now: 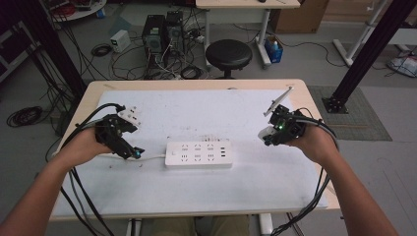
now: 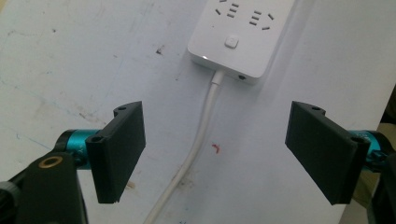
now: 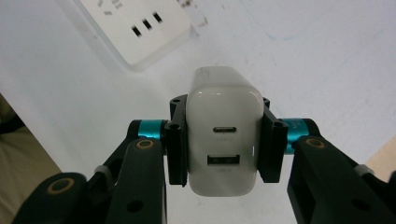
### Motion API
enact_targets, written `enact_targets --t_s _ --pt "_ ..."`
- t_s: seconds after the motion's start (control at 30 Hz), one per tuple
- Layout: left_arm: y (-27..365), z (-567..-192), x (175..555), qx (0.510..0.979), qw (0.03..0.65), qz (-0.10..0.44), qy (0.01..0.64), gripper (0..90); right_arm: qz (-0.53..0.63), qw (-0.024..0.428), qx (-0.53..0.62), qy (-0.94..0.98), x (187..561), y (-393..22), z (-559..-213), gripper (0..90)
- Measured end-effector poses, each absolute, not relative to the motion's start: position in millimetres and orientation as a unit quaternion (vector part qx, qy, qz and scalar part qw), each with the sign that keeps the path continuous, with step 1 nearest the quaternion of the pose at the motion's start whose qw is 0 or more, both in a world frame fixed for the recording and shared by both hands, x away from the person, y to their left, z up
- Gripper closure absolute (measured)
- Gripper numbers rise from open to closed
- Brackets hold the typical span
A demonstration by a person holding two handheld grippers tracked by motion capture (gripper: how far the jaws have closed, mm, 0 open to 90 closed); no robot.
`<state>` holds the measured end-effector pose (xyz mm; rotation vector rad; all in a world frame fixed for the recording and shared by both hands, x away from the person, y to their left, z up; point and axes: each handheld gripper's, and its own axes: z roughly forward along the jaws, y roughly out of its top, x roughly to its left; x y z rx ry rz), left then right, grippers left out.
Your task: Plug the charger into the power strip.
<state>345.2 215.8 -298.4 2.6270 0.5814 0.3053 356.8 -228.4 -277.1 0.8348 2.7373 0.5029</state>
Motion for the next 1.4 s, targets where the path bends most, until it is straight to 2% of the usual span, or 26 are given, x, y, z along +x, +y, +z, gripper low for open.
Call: enact_targets --t_s 0.33,0.6,0.97,1.4 --pt "217.7 -308.5 349.1 0.943 0.208 0.12 0.232 20.1 0.178 0.1 0.23 0.952 369.6 -192.4 -273.0 61.7" --pt "220.2 -322.2 348.6 0.941 0.208 0.116 0.241 20.1 0.147 0.067 0.161 0.974 389.6 -139.1 -294.5 61.8" --pt "219.9 -333.0 348.6 0.946 0.204 0.111 0.227 20.1 0.093 0.054 0.09 0.99 401.8 -81.4 -325.1 61.8" --pt "224.8 -334.0 346.5 0.944 0.209 0.113 0.228 20.1 0.05 0.063 0.047 0.996 409.2 -58.3 -349.5 61.8"
